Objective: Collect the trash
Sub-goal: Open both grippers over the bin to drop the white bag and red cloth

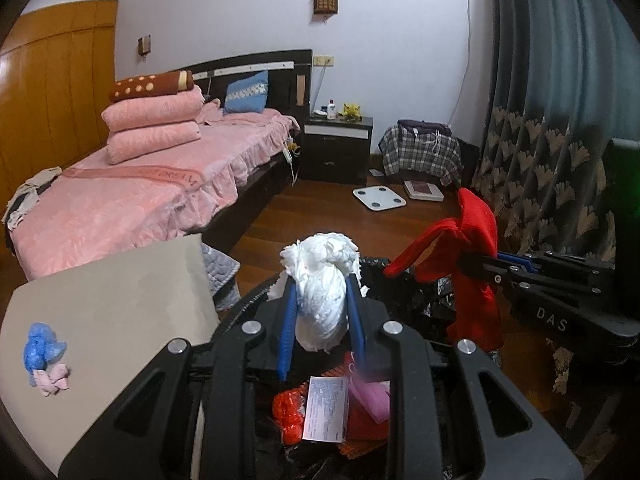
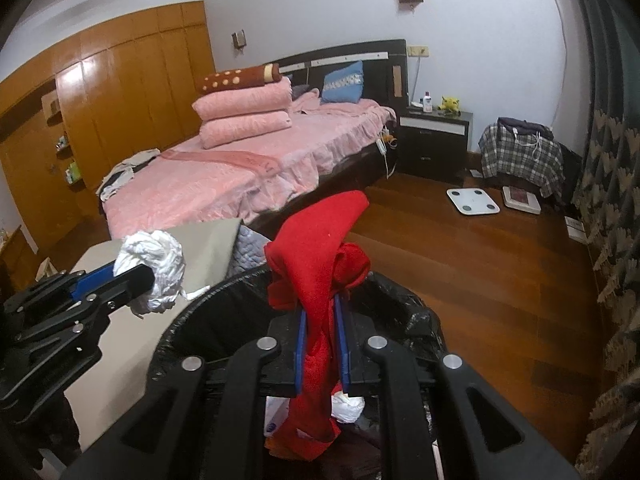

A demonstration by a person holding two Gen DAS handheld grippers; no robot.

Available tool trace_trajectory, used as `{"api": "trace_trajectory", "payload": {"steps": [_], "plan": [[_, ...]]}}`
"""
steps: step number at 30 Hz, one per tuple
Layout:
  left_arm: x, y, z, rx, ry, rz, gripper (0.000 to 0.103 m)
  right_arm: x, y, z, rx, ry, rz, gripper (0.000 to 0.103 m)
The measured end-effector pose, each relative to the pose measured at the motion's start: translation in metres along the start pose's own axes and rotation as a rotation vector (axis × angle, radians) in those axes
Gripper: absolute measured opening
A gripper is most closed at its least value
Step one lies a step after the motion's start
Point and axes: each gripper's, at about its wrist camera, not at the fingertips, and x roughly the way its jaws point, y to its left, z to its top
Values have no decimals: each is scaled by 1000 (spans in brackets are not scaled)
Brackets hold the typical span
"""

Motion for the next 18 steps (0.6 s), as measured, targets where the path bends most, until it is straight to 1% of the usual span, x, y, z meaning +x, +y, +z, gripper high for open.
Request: {"api": "trace_trajectory", "payload": {"steps": [2, 3, 4, 5, 6, 7, 9, 11, 12, 13, 14, 15, 17, 18], "plan": [[8, -1, -2, 5, 12, -10, 27, 6, -1, -3, -6, 15, -11, 13], [11, -2, -2, 5, 16, -14, 29, 9, -2, -5, -8, 20, -14, 18], [13, -1, -2, 4, 20, -22, 40, 12, -3, -6, -10, 32, -16, 22], [15, 1, -4, 1, 27, -30, 50, 14, -3, -8, -13, 44, -16, 29], [15, 2, -5, 0, 30, -28, 53, 15, -4, -9, -15, 49, -18, 38], [16, 3, -7, -2, 33, -27, 55, 15, -4, -11, -16, 50, -26, 43], [13, 8, -10, -8, 37, -20, 59, 14, -6, -14, -15, 53, -33, 63], [8, 14, -11, -14, 30, -4, 65, 12, -7, -15, -9, 48, -38, 71], [5, 18, -11, -17, 25, 9, 67, 9, -7, -15, -9, 41, -36, 76], [0, 23, -11, -21, 16, 24, 71, 7, -6, -16, -10, 35, -38, 80], [-3, 26, -10, -24, 10, 33, 75, 3, -4, -15, -11, 23, -45, 88], [-8, 31, -10, -30, -2, 48, 78, 1, -3, -15, -12, 15, -45, 92], [-19, 43, -10, -47, -24, 78, 84, -5, 3, -13, -15, -6, -30, 96], [-23, 48, -8, -53, -30, 85, 86, -5, 3, -12, -16, -12, -26, 97]]}}
